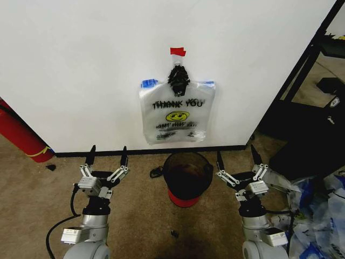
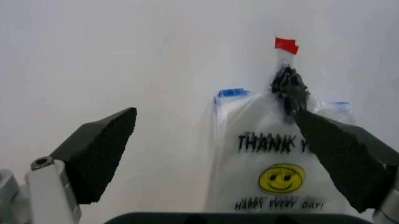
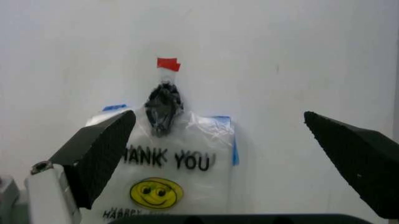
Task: Pick up the garbage bag from the wall and place it over the trash bin.
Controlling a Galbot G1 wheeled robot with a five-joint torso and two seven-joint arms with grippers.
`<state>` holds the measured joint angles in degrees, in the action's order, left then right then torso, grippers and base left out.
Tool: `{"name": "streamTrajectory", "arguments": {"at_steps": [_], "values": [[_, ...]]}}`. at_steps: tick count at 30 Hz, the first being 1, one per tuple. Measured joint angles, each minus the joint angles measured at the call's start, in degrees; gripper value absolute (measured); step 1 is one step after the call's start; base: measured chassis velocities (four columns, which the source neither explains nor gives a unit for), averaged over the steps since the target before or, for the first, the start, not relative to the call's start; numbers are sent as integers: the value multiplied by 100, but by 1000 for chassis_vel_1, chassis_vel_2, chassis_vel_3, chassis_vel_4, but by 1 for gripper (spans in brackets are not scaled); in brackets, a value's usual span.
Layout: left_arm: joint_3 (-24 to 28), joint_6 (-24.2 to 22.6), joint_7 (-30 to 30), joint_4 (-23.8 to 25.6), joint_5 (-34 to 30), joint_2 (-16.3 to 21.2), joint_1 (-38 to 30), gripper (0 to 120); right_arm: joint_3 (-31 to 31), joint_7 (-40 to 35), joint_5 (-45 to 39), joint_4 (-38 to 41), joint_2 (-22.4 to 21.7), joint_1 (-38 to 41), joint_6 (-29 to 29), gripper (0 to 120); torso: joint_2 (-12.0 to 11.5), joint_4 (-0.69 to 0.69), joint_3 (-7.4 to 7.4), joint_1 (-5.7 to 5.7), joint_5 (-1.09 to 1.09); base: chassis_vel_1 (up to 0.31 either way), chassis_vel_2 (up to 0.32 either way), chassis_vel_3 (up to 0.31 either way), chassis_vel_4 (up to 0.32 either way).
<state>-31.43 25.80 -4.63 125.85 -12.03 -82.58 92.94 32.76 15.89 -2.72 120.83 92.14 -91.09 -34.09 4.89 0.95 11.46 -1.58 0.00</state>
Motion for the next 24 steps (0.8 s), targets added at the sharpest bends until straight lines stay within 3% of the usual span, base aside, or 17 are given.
{"name": "streamTrajectory", "arguments": {"at_steps": [16,24], "values": [[0,-51,-14,248,59,177,90,100,-16,-25,8,243,0,-167,34,100,0,0,0,1,0,0,0,0,0],[36,-241,-30,419,-30,353,122,100,19,-54,-169,664,0,-258,390,100,0,0,0,1,-1,0,0,0,0]]}}
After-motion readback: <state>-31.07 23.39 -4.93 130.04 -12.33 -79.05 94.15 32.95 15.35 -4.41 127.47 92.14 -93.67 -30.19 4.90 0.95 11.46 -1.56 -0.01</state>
